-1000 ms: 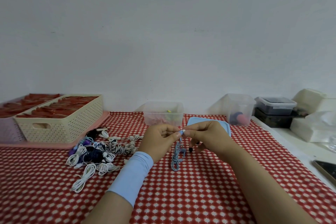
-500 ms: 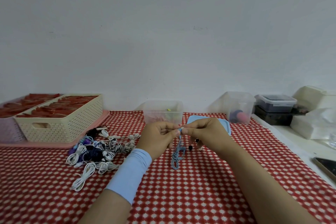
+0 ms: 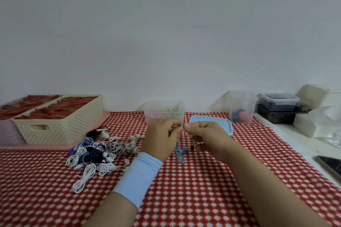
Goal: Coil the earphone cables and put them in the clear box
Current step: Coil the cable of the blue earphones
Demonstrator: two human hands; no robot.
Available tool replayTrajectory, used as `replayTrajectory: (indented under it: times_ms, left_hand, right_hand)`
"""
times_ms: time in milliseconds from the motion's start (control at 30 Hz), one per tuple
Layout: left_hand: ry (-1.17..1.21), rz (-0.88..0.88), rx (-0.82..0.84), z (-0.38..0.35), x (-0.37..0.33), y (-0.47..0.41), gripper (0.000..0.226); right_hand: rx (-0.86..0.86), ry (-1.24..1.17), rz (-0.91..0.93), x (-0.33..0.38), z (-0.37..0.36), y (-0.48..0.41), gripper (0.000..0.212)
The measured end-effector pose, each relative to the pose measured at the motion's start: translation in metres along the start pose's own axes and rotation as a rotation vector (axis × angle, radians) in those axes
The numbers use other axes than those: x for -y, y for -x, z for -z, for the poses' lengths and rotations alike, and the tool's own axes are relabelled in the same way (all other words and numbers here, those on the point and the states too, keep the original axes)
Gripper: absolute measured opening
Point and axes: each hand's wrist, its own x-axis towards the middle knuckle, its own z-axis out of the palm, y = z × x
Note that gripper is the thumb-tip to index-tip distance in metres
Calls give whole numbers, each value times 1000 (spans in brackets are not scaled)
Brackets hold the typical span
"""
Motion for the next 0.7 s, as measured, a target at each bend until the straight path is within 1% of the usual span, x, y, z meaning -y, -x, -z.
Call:
replayTrajectory:
  times_ms: [67, 133, 200, 333, 467, 567, 700]
  left_hand:
    - [38, 37, 16, 0, 2, 0, 15]
    - [139, 119, 34, 0, 2, 1, 21]
    - [213, 158, 54, 2, 3, 0, 27]
    - [200, 168, 113, 4, 6, 0, 22]
    - [301, 246, 127, 8, 5, -1, 21]
    - [385, 289, 164, 10, 2, -1, 21]
    - [446, 317, 183, 9, 1, -1, 20]
  right_hand:
    - [5, -45, -19, 1, -2, -1, 18]
    - [-9, -45, -20, 1, -3, -3, 21]
    - [-14, -23, -8, 2, -2, -3, 22]
    - [12, 39, 24, 6, 2, 0, 20]
    - [62, 38, 32, 8, 3, 1, 20]
    - [49, 95, 60, 8, 5, 2, 18]
    - [7, 98, 95, 7, 5, 2, 11]
